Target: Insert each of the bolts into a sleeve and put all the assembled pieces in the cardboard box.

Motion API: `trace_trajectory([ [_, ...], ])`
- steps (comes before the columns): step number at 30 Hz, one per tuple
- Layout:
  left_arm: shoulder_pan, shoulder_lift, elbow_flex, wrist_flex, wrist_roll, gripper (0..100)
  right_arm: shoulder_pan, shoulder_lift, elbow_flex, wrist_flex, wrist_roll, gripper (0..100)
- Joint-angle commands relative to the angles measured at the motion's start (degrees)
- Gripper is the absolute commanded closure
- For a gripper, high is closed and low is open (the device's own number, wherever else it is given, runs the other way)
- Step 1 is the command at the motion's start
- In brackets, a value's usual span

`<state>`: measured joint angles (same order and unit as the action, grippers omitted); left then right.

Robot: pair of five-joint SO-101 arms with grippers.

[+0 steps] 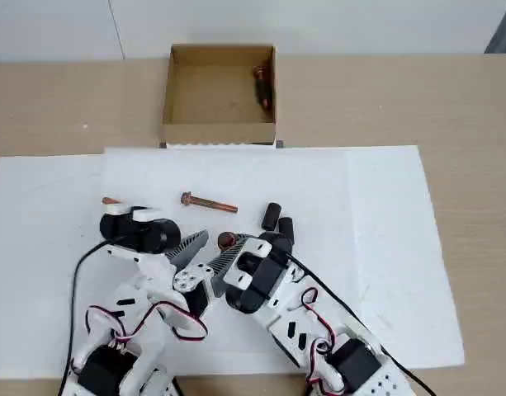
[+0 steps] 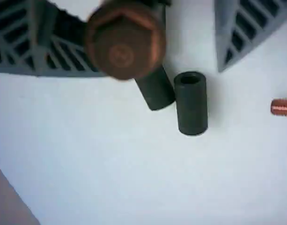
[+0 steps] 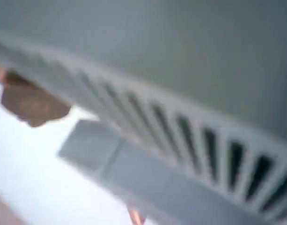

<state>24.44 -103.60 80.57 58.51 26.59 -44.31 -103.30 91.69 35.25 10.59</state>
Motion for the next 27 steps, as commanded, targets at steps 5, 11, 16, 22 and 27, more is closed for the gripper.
trace_trajectory([
  [5,-1.6,-0.6,-7.4,0.4,-0.6,79,0.3,-0.7,-1.6,-1.4,0.1,99.6],
  [11,-11.3,-0.6,-8.7,0.1,-8.8,99,0.9,-0.7,-1.9,-1.3,0.1,99.6],
  [16,-20.4,-0.6,-7.3,0.4,-15.1,100,8.3,0.0,-1.6,-1.2,-5.5,99.6],
  [22,-23.2,-0.6,2.6,0.1,-16.2,100,16.2,0.0,-2.1,5.7,-14.5,99.6],
  [27,-22.8,-0.6,10.4,0.0,-16.2,100,17.2,0.0,-7.5,13.5,-17.9,99.6],
])
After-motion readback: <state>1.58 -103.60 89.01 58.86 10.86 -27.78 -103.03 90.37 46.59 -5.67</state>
